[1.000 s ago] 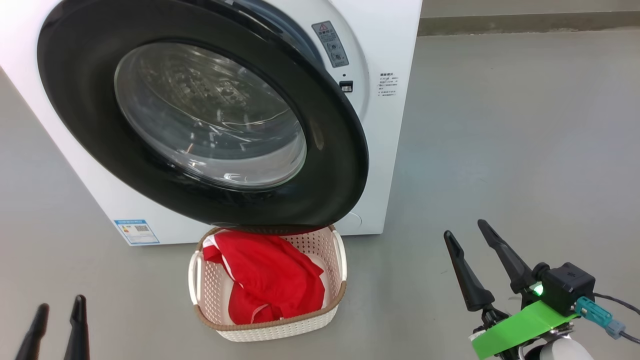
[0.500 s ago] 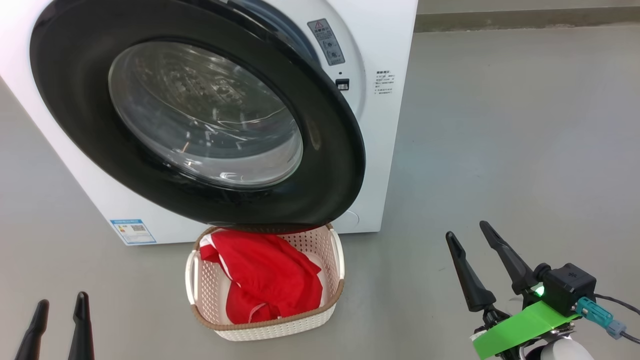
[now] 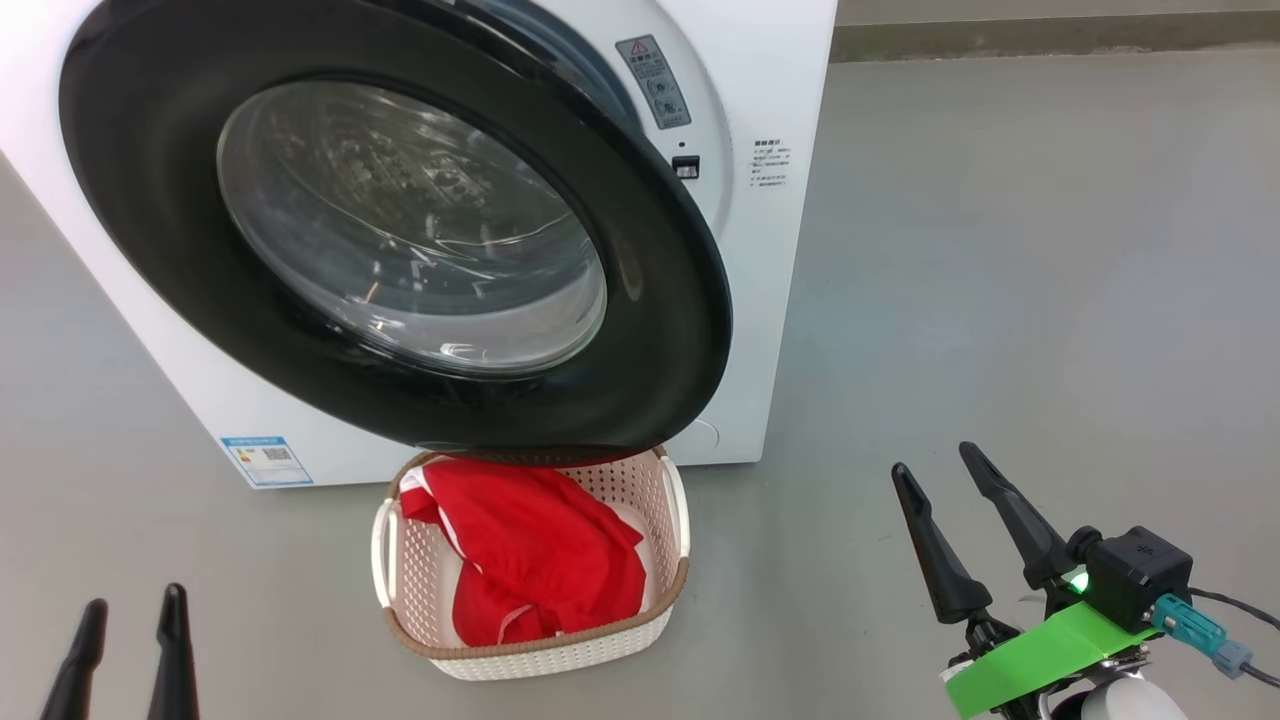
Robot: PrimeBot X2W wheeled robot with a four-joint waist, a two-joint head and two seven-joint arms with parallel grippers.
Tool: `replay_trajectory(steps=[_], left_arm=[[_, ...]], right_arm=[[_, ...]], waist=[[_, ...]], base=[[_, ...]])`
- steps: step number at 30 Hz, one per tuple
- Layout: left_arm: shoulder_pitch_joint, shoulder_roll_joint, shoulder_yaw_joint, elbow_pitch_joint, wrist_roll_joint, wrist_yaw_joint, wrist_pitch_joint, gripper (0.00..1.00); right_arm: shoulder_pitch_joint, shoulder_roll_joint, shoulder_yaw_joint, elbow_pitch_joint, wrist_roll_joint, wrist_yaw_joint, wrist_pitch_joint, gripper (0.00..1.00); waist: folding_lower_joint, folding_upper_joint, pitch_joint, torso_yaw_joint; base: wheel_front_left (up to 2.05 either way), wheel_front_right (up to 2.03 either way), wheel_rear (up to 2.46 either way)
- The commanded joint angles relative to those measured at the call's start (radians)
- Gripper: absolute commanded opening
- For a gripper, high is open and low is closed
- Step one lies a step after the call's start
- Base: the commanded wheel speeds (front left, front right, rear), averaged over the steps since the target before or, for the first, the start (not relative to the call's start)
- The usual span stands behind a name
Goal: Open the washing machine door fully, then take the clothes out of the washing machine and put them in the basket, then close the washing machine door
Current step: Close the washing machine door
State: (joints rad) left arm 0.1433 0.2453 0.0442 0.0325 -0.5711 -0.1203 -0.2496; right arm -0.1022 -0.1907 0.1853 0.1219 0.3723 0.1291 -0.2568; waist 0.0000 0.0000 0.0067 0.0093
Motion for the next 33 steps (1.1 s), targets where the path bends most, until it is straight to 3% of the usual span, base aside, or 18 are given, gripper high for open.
replay_trajectory(steps=[1,22,23,24,25,26,33], left_arm=[[-0.019,0.014,0.034,-0.030,0.018,-0.009,-0.012,1.00],[-0.059,0.012,-0.015,-0.047,0.038,-0.010,-0.012,1.00],[-0.063,0.014,-0.020,-0.050,0.037,-0.010,-0.012,1.00],[-0.066,0.016,-0.026,-0.051,0.036,-0.010,-0.012,1.00],[-0.070,0.017,-0.031,-0.053,0.034,-0.010,-0.012,1.00],[-0.074,0.019,-0.037,-0.054,0.032,-0.010,-0.012,1.00],[-0.119,0.036,-0.078,-0.057,0.011,-0.010,-0.012,1.00]], right_arm=[[-0.014,-0.004,0.020,-0.023,-0.002,0.002,-0.005,1.00],[-0.119,0.024,0.066,-0.013,-0.009,0.002,-0.005,0.99],[-0.131,0.024,0.073,-0.013,-0.011,0.002,-0.005,0.68],[-0.143,0.025,0.081,-0.012,-0.012,0.002,-0.005,0.47],[-0.154,0.025,0.088,-0.011,-0.013,0.002,-0.005,0.15],[-0.165,0.025,0.095,-0.007,-0.015,0.002,-0.005,0.00],[-0.248,0.023,0.139,0.028,-0.023,0.002,-0.005,0.00]], waist=[[0.0000,0.0000,0.000,0.001],[0.0000,0.0000,0.048,0.019],[0.0000,0.0000,0.053,0.023],[0.0000,0.0000,0.057,0.029],[0.0000,0.0000,0.062,0.034],[0.0000,0.0000,0.068,0.039],[0.0000,0.0000,0.119,0.078]], base=[[0.00,0.00,0.00],[0.00,0.00,0.00],[0.00,0.00,0.00],[0.00,0.00,0.00],[0.00,0.00,0.00],[0.00,0.00,0.00],[0.00,0.00,0.00]])
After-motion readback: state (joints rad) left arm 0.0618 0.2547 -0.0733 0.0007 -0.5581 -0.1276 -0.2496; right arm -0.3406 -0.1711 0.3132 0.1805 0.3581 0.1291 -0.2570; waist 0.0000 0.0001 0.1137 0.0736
